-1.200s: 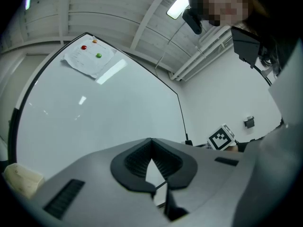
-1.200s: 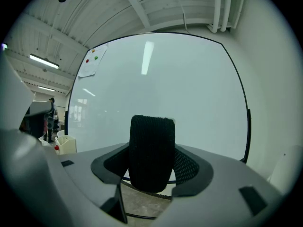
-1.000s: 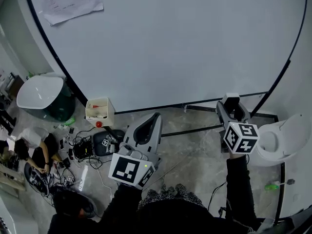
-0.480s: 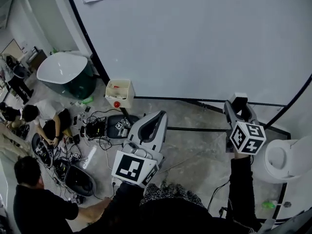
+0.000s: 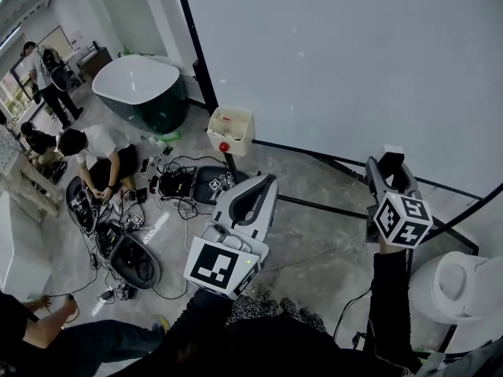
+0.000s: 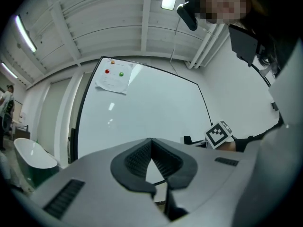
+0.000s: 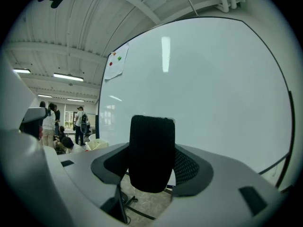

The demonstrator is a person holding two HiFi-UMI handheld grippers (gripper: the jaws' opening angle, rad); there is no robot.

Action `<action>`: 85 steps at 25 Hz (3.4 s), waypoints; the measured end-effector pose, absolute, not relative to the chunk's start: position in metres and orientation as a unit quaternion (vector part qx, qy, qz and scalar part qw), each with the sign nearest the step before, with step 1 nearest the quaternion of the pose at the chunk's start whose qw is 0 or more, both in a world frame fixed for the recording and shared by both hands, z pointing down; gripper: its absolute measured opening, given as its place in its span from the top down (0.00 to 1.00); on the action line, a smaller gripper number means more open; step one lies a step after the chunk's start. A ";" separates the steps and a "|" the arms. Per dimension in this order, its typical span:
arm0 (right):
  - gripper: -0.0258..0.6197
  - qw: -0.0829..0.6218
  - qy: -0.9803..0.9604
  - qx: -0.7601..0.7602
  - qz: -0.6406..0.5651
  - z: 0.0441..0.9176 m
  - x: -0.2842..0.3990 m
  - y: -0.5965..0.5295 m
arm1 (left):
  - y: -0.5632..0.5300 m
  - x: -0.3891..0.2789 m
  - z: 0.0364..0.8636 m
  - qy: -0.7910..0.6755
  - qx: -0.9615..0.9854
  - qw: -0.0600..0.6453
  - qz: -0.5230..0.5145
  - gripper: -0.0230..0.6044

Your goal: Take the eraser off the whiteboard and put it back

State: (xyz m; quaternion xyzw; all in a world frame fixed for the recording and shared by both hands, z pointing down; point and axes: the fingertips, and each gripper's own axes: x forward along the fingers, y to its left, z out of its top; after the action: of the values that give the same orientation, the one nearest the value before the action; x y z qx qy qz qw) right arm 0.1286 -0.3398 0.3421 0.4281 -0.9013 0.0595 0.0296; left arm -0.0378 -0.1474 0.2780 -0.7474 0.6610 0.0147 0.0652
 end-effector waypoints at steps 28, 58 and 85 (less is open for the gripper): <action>0.54 0.039 -0.901 0.428 0.060 0.345 -0.122 -0.297 | -0.130 -0.272 0.284 0.643 -0.763 0.051 0.039 0.95; 0.54 0.019 -0.896 0.435 0.089 0.363 -0.260 -0.301 | -0.136 -0.367 0.284 0.623 -0.780 0.040 0.043 0.95; 0.54 0.060 -0.887 0.455 0.048 0.408 -0.280 -0.313 | -0.158 -0.378 0.304 0.621 -0.782 0.016 0.047 0.95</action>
State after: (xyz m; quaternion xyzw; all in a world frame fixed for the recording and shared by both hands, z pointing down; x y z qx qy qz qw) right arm -0.2797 -0.3131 0.4077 0.4552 -0.8870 0.0482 0.0601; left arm -0.3785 -0.1581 0.3044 -0.7819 0.6214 0.0470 0.0160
